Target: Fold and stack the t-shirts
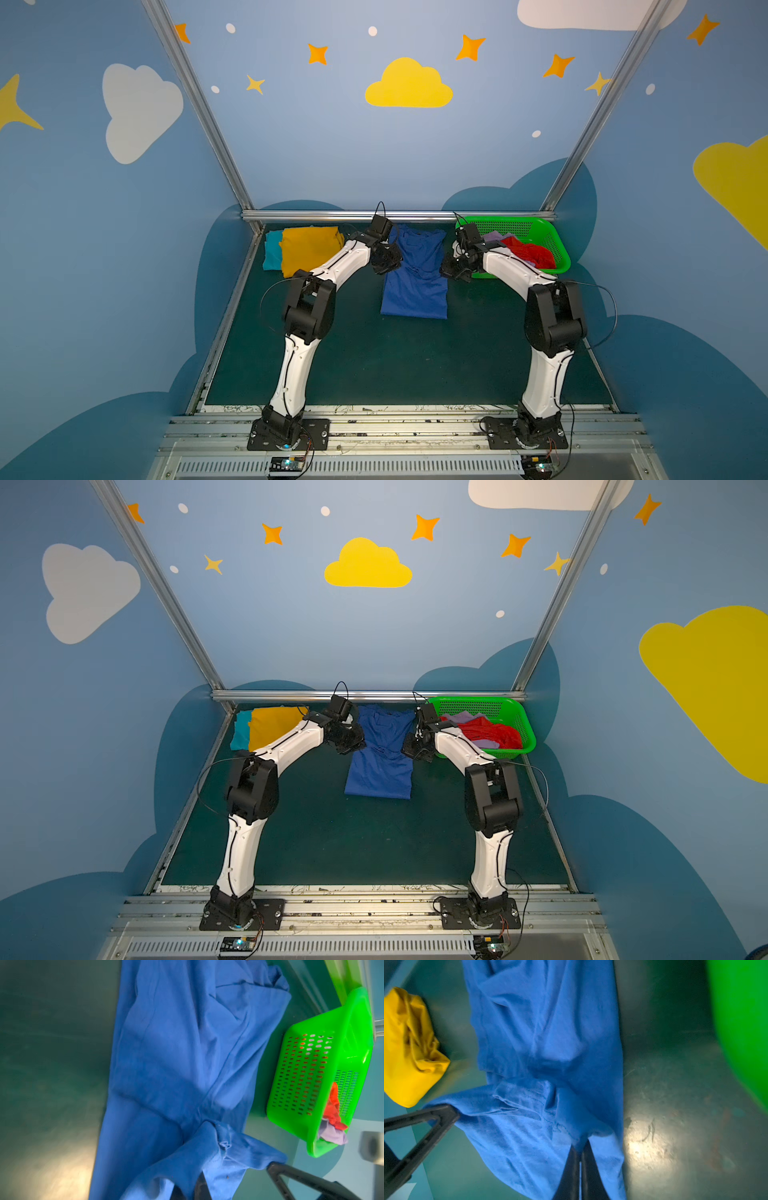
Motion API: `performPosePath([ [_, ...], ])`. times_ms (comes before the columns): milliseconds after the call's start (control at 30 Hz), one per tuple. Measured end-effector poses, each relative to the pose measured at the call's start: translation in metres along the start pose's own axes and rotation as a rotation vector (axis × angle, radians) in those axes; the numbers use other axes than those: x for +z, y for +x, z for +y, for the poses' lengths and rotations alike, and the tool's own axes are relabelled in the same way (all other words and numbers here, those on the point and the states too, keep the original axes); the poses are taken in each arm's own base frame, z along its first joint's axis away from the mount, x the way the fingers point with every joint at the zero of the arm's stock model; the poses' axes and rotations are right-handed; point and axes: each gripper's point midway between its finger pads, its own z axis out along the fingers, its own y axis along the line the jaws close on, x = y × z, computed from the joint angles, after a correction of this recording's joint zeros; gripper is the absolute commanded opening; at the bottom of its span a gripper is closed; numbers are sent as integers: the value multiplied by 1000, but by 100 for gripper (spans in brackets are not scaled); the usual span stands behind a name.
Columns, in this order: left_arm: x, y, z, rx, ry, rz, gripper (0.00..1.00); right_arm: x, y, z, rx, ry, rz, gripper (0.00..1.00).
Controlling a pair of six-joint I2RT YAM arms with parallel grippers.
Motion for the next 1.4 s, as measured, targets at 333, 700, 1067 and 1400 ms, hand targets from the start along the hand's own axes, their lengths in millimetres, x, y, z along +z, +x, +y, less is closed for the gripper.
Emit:
performPosePath([
  [333,18,-38,20,-71,-26,7,40,21,-12,-2,-8,20,39,31],
  [700,-23,-55,10,-21,-80,-74,59,-21,-9,15,-169,50,-68,16],
  [1067,24,-24,21,111,-230,-21,41,-12,86,-21,-189,91,46,17],
  [1400,-15,21,80,53,-335,33,61,3,142,-50,-148,141,154,33],
])
